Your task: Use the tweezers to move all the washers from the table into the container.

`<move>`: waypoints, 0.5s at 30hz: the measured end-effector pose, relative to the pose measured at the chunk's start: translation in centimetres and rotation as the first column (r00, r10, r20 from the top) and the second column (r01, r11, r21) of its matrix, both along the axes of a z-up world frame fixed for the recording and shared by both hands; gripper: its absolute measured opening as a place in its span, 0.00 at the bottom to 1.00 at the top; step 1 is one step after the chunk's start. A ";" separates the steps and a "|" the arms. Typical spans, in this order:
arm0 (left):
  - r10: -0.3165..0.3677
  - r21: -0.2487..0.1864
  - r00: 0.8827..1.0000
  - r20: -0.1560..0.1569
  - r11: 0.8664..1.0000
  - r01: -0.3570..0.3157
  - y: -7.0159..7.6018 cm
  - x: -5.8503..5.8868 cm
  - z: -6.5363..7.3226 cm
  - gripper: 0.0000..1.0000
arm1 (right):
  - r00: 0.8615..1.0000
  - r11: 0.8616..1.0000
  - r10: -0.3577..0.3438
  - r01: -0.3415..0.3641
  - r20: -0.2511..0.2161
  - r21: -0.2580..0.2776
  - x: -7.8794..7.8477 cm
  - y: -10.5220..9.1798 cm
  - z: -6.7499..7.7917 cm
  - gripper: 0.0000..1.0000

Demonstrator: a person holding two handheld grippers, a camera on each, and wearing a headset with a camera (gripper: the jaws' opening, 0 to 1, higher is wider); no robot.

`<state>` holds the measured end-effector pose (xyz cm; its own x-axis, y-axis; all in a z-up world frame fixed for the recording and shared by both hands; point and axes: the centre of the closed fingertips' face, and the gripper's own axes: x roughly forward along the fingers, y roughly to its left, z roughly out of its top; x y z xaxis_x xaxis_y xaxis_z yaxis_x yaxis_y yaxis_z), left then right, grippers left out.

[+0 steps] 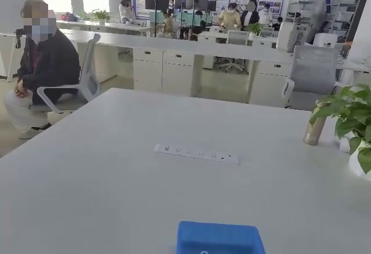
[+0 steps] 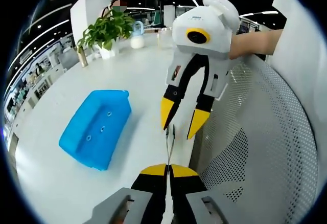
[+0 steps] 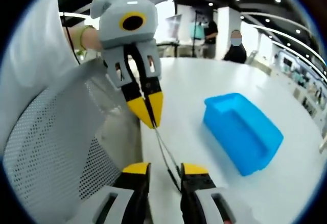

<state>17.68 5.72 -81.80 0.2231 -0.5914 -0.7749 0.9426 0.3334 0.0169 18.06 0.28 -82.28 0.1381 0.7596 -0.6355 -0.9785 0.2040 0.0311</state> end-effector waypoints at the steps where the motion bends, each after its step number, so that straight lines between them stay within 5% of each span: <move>1: -0.006 0.008 1.000 -0.006 1.000 0.006 0.1 0.0 -0.1 0.00 | 1.000 1.000 -0.026 0.026 0.000 0.016 0.2 -0.3 0.3 0.23; 5: -0.035 0.041 0.999 -0.032 0.999 0.036 0.4 0.2 -0.9 0.00 | 0.988 0.987 -0.155 0.155 -0.005 0.050 1.2 -2.1 1.9 0.34; 15: -0.121 0.150 0.990 -0.078 0.980 0.131 0.9 0.5 -2.2 0.00 | 0.955 0.953 -0.295 0.293 0.020 0.080 2.6 -4.5 3.9 0.51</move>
